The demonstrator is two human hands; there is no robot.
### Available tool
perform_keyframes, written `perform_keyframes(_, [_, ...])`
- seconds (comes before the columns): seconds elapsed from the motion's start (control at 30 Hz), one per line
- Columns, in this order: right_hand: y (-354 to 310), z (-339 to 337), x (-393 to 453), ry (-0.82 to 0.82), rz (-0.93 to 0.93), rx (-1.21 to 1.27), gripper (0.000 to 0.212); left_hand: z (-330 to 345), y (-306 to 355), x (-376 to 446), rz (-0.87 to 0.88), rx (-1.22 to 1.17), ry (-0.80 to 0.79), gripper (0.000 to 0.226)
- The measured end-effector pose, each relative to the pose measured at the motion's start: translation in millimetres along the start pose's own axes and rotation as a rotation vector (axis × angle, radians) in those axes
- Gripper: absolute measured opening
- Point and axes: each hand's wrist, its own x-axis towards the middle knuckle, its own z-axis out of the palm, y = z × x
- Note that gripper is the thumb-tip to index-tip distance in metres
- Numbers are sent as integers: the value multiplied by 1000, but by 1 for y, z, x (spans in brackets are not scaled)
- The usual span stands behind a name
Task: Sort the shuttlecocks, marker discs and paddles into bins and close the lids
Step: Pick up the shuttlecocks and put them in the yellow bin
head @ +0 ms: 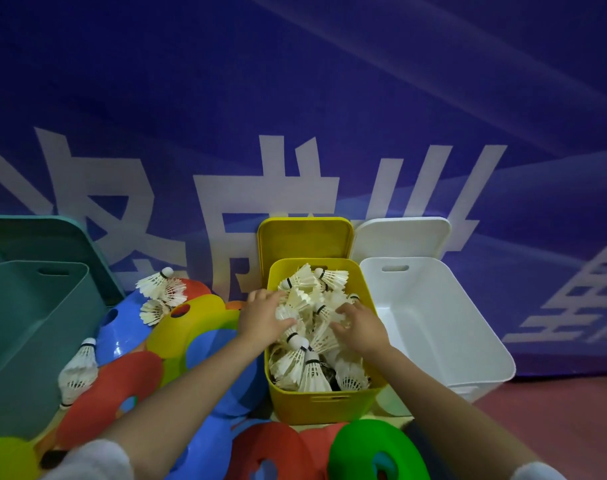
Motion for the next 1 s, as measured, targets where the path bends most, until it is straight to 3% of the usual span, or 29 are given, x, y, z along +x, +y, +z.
perform_keyframes(0.13, [-9,5,-7,-16,8,43,42,11,8,3,98,6,16,39])
perform_keyframes(0.27, [-10,11,-12,19,-15,48,48,15,9,-1,298,-34,-79,42])
perform_keyframes(0.4, [-10,9,-15,193,-62,98,45,7,4,-16,207,-137,197,37])
perform_keyframes(0.53, [-16,6,-8,204,-59,166,41,15,4,-28,240,-22,-40,37])
perform_keyframes(0.73, [-21,18,-12,28,-33,121,41,24,-4,-21,292,140,-34,32])
perform_keyframes(0.87, [-21,14,-14,92,-10,167,40,20,-9,-23,287,-128,-25,33])
perform_keyframes(1.0, [-39,4,-6,193,-85,169,38,-1,-28,-23,143,-415,174,29])
